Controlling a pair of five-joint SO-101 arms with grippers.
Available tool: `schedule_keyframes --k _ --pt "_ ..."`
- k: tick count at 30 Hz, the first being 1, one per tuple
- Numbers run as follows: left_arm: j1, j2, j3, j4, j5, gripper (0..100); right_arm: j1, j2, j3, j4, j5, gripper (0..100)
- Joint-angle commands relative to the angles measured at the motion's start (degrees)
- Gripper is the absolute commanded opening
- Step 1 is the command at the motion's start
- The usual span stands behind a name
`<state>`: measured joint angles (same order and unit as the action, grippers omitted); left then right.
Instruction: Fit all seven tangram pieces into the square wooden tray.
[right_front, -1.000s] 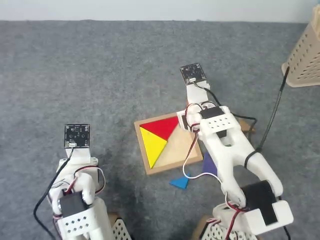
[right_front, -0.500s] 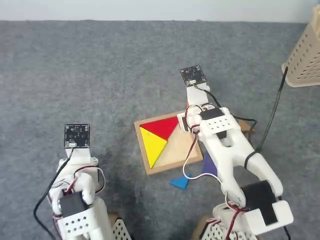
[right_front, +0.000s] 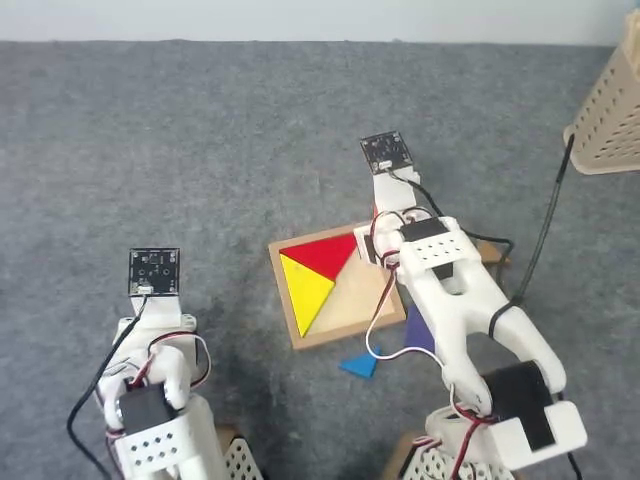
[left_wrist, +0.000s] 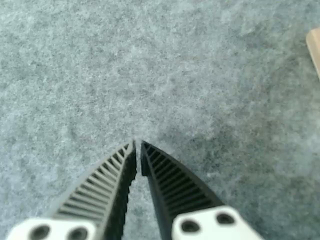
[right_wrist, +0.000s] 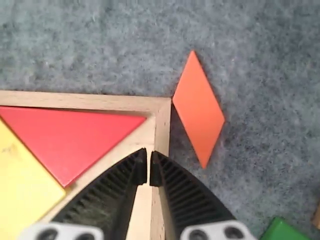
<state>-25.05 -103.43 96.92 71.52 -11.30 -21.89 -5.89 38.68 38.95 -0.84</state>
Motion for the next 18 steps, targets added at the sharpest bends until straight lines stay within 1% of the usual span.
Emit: schedule_keyframes --k 1,18 --pt "-0.26 -0.79 -0.4 0.44 -0.26 1 0.92 -3.74 -0.44 -1.45 0.79 0.8" --pt "-0.26 -0.79 -0.4 0.44 -0.26 1 1.89 -3.3 -0.18 -3.03 0.7 0.9"
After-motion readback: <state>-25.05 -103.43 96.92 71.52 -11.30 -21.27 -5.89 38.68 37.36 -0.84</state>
